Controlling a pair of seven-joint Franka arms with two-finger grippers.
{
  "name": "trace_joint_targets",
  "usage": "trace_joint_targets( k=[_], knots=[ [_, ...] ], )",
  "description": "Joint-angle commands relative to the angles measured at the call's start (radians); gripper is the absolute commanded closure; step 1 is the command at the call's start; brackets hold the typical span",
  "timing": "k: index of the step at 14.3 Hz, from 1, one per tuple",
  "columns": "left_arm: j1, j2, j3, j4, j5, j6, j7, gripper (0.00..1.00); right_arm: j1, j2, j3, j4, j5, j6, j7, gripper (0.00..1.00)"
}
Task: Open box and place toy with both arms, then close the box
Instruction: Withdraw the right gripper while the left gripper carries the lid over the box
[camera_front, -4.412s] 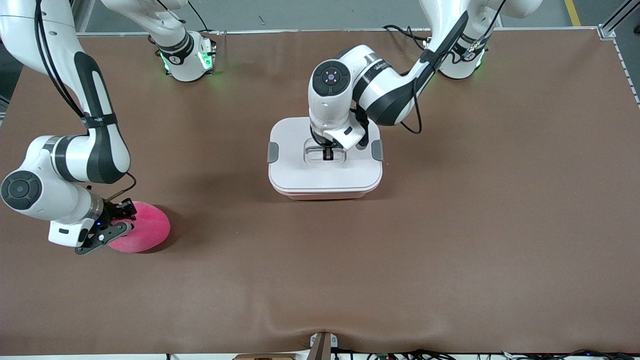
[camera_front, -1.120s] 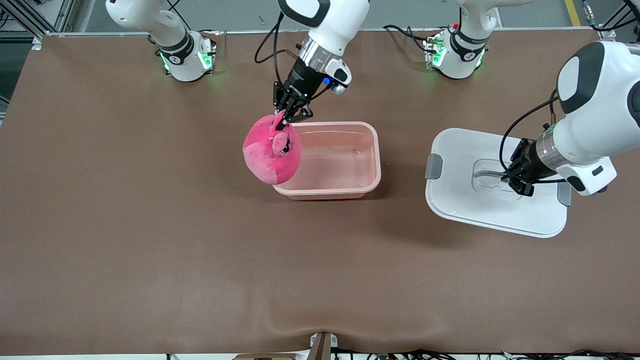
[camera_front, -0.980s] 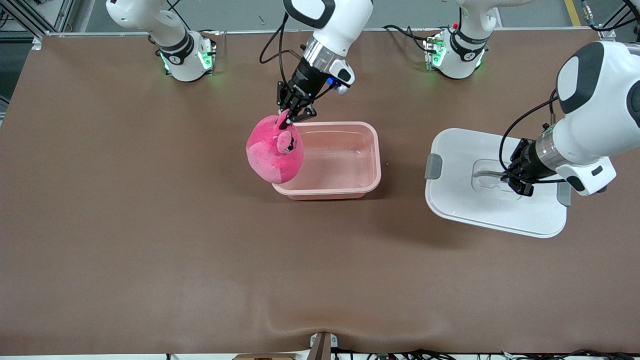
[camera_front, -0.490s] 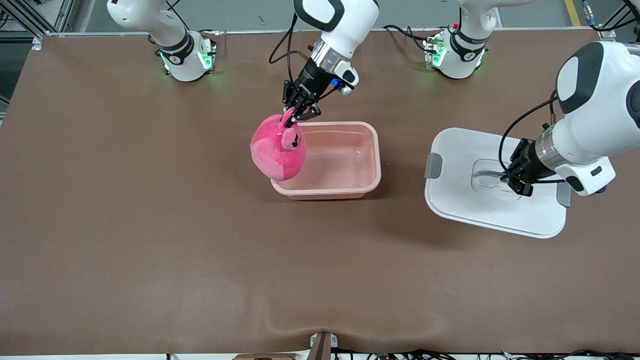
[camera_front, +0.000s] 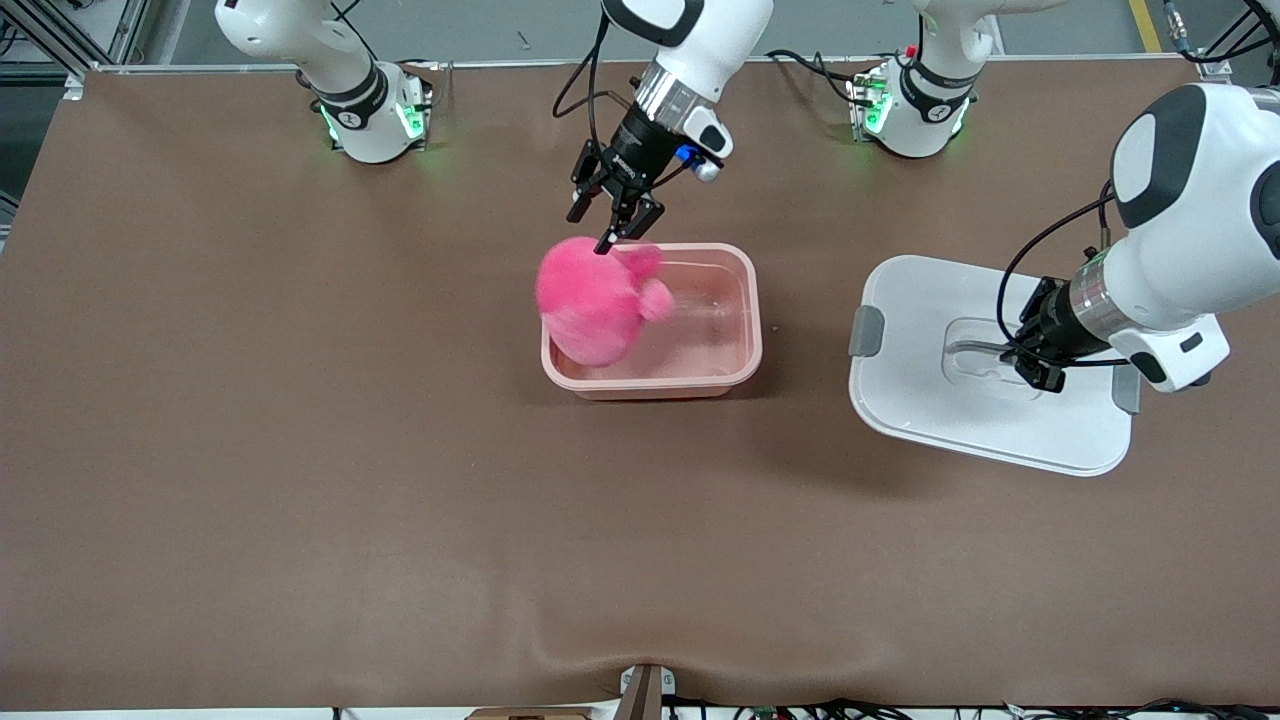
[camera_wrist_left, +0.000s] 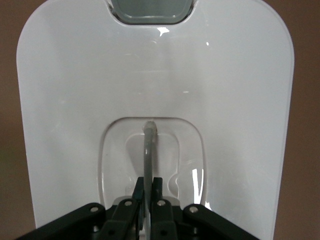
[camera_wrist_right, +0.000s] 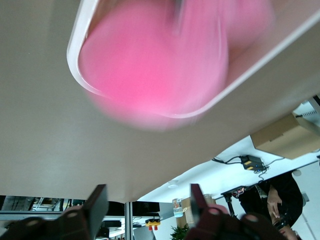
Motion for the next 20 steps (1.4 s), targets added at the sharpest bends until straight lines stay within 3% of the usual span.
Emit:
trace_joint_targets(
  k=[1,4,7,10,12,16,20],
  knots=[
    [0.009,-0.012,-0.008,-0.011,-0.014,0.009,0.018,1.0,0.001,0.009,-0.011,0.055,-0.016,-0.042,-0.008,0.0],
    [0.008,-0.009,-0.009,-0.014,-0.015,0.008,0.018,1.0,-0.063,-0.002,-0.014,0.055,0.001,-0.043,0.003,0.0],
    [0.0,-0.009,-0.012,-0.012,-0.015,0.008,0.008,1.0,-0.158,-0.031,-0.014,0.055,0.096,-0.039,0.111,0.0],
    [0.0,-0.01,-0.043,-0.012,-0.017,0.008,-0.025,1.0,-0.25,-0.036,-0.015,0.052,0.102,-0.006,0.182,0.0],
    [0.0,-0.01,-0.086,-0.012,-0.017,0.008,-0.091,1.0,-0.34,-0.042,-0.012,0.052,0.125,-0.002,0.251,0.0],
    [-0.009,-0.002,-0.161,-0.009,-0.015,0.008,-0.229,1.0,-0.535,-0.088,-0.014,0.052,0.255,0.008,0.337,0.0],
    [-0.075,0.013,-0.167,-0.006,-0.007,0.014,-0.324,1.0,-0.705,-0.129,-0.014,0.047,0.327,0.009,0.526,0.0]
  ],
)
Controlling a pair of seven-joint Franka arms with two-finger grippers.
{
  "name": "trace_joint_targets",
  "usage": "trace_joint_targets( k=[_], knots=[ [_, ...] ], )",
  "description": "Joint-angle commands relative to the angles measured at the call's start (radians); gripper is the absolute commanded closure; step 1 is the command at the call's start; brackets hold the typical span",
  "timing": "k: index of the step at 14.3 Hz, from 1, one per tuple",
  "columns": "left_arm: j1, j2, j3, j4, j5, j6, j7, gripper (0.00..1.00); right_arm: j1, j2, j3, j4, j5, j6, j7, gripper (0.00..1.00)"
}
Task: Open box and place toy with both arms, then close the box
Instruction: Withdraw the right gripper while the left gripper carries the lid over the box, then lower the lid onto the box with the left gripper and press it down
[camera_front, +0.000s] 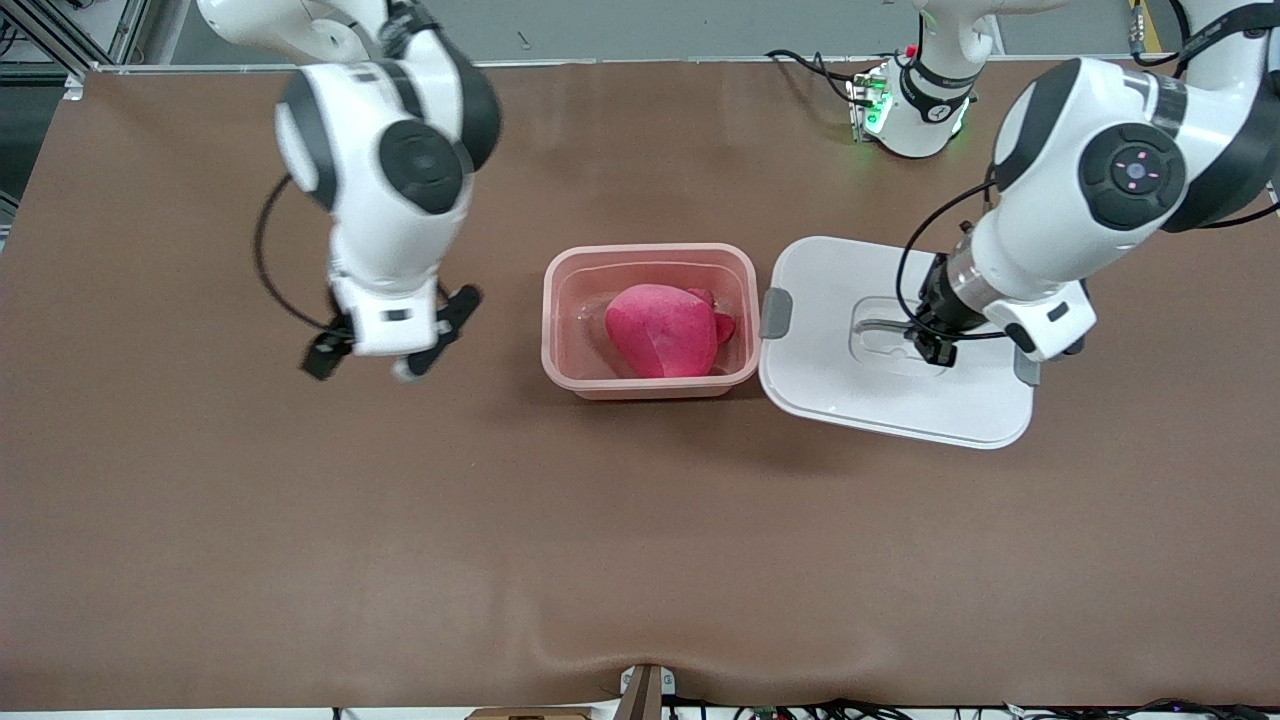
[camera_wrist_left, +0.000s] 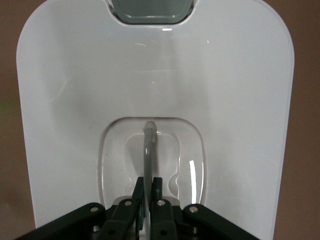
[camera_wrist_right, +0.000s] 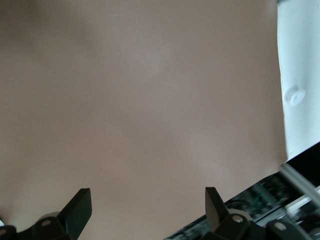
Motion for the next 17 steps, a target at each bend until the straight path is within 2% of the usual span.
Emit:
trace_joint_targets(
  k=[1,3,7,11,13,17],
  knots=[
    [-0.044,0.01,-0.002,0.002,-0.003,0.024,-0.083,1.0,-0.125,-0.051,0.02,-0.018,0.102,-0.001,0.135,0.0],
    [-0.098,0.024,-0.002,0.007,0.0,0.044,-0.175,1.0,-0.237,-0.077,0.02,-0.021,0.177,-0.001,0.151,0.0],
    [-0.202,0.053,-0.002,0.025,0.001,0.076,-0.328,1.0,-0.388,-0.125,0.02,-0.027,0.326,0.01,0.238,0.0],
    [-0.308,0.105,0.0,0.038,0.035,0.133,-0.505,1.0,-0.517,-0.198,0.02,-0.097,0.441,0.03,0.269,0.0],
    [-0.355,0.132,0.001,0.038,0.038,0.167,-0.588,1.0,-0.554,-0.227,0.02,-0.101,0.484,0.015,0.327,0.0],
    [-0.431,0.185,0.0,0.051,0.124,0.185,-0.749,1.0,-0.543,-0.269,0.031,-0.102,0.49,-0.062,0.433,0.0]
  ],
)
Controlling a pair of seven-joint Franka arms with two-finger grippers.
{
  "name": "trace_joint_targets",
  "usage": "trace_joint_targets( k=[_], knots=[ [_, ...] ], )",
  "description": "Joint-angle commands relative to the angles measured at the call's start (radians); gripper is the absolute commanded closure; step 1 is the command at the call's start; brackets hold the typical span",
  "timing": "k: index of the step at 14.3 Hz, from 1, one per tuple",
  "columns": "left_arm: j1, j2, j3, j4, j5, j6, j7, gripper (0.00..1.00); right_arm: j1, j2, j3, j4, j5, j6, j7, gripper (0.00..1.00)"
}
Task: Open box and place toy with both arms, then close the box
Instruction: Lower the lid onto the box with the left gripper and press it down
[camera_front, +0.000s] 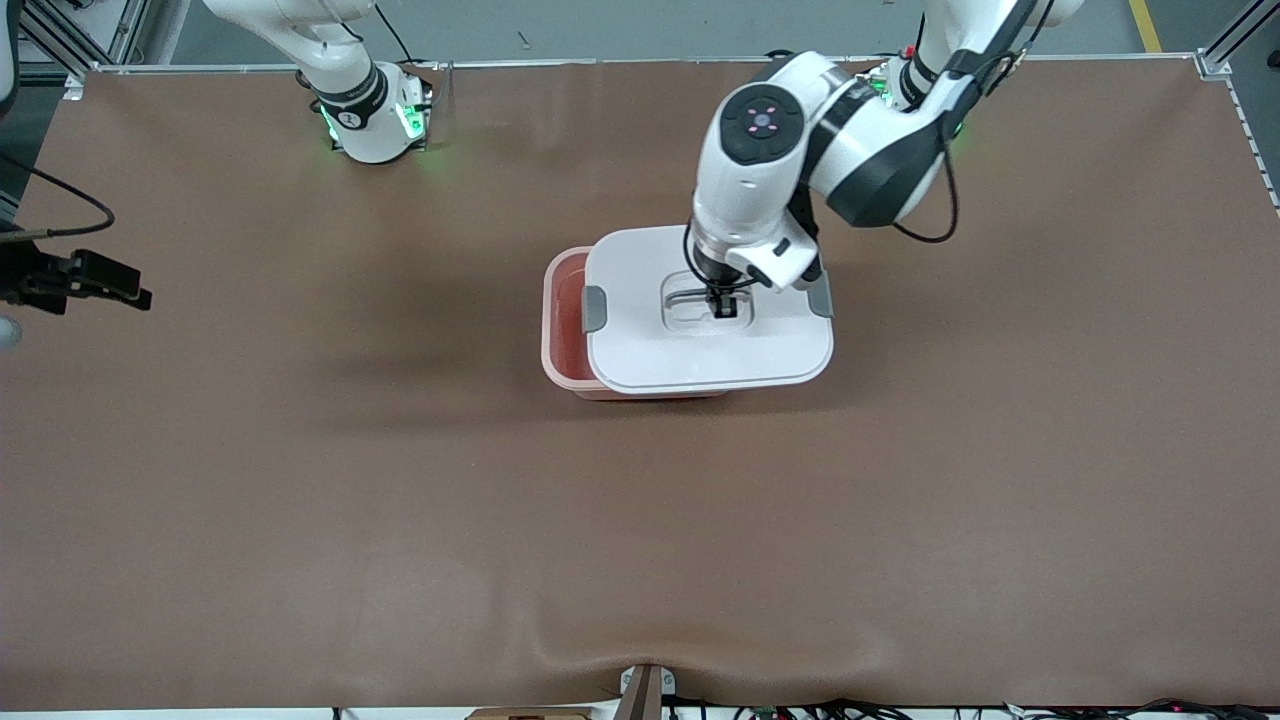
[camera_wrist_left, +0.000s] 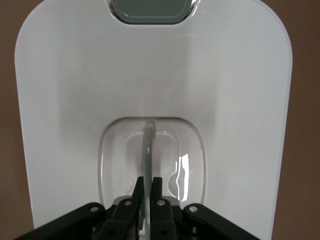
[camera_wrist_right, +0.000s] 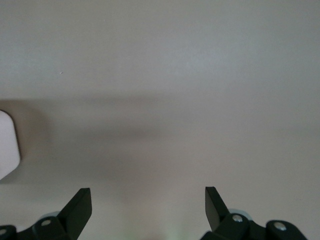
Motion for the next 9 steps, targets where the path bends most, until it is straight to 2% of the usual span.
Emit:
trace_joint_targets(
  k=[1,4,9],
  knots=[
    [-0.033,0.044,0.001,0.046,0.046,-0.002,-0.086,1.0,-0.001,-0.065,0.021,-0.038,0.019,-0.028,0.051,0.0],
    [-0.057,0.06,0.001,0.043,0.038,0.086,-0.154,1.0,0.0,-0.111,0.021,-0.045,0.018,-0.033,0.054,0.0],
    [-0.1,0.098,0.001,0.04,0.038,0.117,-0.158,1.0,0.009,-0.122,0.019,-0.055,0.018,-0.039,0.063,0.0]
  ],
)
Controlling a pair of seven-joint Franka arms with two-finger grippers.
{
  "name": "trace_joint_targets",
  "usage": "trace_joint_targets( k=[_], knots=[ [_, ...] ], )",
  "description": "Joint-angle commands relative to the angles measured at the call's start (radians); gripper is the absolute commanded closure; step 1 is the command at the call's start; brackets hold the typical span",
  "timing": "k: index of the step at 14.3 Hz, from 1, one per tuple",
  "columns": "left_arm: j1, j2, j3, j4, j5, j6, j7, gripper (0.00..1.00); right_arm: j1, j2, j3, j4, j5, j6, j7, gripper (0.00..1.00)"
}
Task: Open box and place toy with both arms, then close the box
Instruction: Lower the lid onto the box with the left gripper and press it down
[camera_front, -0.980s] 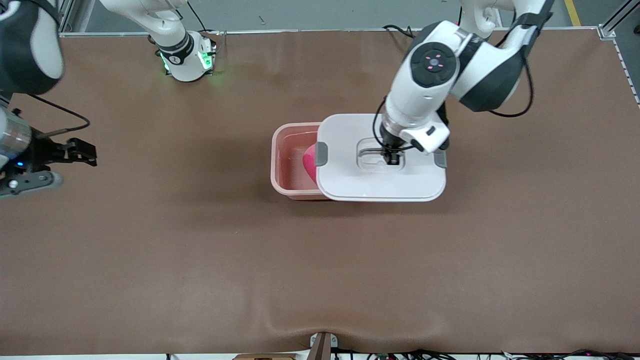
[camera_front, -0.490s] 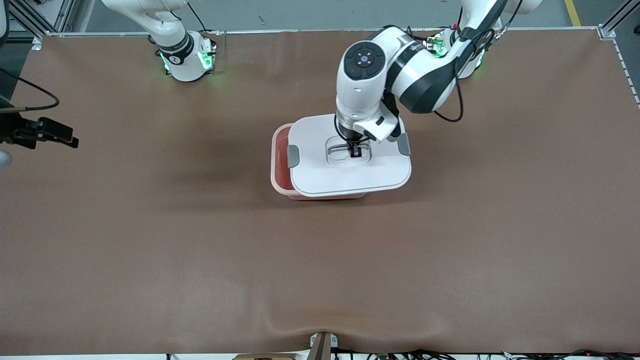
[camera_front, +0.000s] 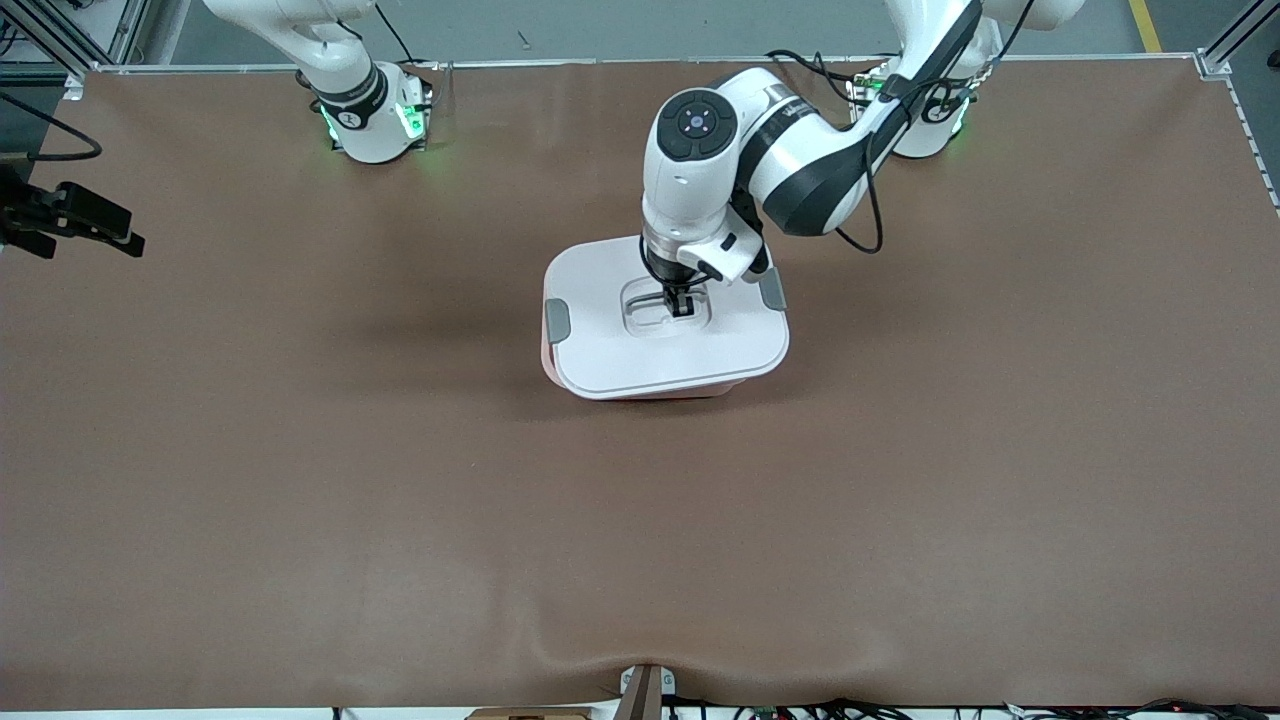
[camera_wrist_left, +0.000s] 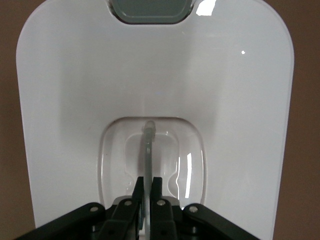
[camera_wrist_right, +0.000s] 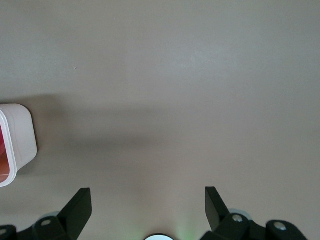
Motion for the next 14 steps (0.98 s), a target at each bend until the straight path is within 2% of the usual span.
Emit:
trace_joint_targets(
  k=[1,5,9,14],
  knots=[
    [-0.034,0.033,0.001,0.022,0.022,0.024,-0.024,1.0,0.003,-0.024,-0.001,-0.037,0.017,0.017,0.02,0.0],
    [-0.039,0.046,0.001,0.018,0.028,0.031,-0.024,1.0,0.006,-0.02,0.001,-0.035,0.017,0.049,0.02,0.0],
    [-0.057,0.066,0.001,0.013,0.04,0.042,-0.01,1.0,0.004,-0.018,-0.001,-0.006,0.022,-0.013,0.018,0.0],
    [-0.059,0.073,0.003,-0.002,0.054,0.042,-0.001,1.0,0.003,-0.018,-0.002,0.008,0.022,-0.016,0.023,0.0]
  ],
)
